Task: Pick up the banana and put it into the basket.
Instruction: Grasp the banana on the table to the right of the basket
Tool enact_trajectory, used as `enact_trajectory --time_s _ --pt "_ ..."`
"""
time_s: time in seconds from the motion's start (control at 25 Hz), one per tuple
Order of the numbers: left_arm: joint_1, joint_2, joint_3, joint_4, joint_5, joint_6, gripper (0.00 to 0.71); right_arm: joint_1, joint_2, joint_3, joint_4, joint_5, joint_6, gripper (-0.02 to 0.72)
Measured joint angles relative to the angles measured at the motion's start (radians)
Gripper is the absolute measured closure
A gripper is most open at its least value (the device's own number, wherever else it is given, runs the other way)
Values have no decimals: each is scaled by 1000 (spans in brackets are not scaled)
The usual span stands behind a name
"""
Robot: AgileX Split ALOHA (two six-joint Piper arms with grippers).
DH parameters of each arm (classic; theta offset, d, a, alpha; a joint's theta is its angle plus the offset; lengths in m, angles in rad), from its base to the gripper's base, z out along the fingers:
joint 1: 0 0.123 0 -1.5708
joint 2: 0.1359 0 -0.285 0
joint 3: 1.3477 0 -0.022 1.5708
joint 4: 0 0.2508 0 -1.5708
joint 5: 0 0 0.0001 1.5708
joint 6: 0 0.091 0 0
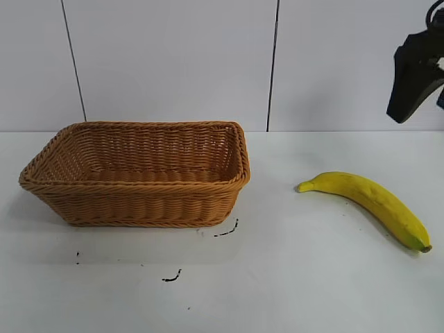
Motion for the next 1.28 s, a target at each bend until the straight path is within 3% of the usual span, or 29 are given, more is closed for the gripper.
enact_trajectory --time_s 0.2,0.36,0.64,1.28 --pt "0 0 0 0 0 0 20 10 94 -1 0 -36 -16 85" --pt "0 0 0 0 0 0 20 46 159 -1 -28 -117 -16 85" --pt "0 0 0 0 0 0 20 58 255 -1 -146 -230 124 85" --pt "0 0 0 0 0 0 20 58 404 -2 -140 -414 137 120"
